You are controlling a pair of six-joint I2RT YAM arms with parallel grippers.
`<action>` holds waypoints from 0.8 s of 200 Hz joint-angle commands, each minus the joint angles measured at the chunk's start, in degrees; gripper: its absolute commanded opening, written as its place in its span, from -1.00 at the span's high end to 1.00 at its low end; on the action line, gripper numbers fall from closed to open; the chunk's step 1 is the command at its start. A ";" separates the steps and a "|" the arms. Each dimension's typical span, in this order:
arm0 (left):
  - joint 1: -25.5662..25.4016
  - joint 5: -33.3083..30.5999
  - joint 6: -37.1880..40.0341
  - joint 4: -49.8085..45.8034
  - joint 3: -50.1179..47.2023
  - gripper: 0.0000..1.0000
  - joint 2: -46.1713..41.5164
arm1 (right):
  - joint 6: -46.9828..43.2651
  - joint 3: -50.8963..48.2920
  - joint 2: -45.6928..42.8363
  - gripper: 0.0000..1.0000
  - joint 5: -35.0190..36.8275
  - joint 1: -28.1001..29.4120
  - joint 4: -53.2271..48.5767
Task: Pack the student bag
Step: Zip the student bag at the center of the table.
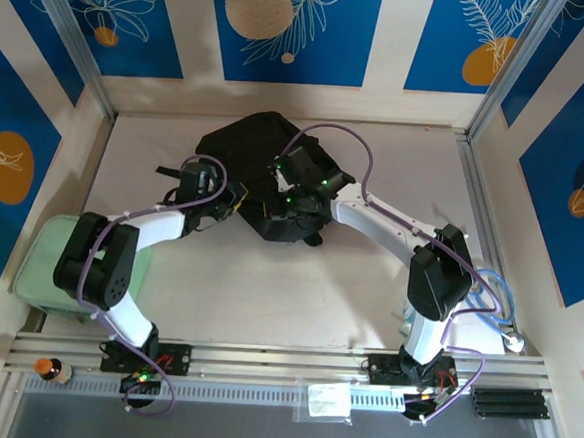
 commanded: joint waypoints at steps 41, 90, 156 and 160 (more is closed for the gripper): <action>0.57 -5.27 4.49 -6.45 5.73 1.00 2.03 | 8.89 -7.11 -8.41 1.00 16.05 0.98 -5.92; 1.39 -5.63 7.21 -9.52 7.13 1.00 2.84 | 11.40 -8.89 -9.73 1.00 16.89 -0.87 -7.72; 1.65 -2.07 13.95 -10.29 9.50 1.00 2.37 | 6.66 -5.98 -7.04 1.00 2.12 -2.30 -1.32; 1.65 -1.98 13.99 -9.99 9.33 1.00 2.20 | 6.23 -5.04 -6.41 1.00 1.18 -2.18 -1.25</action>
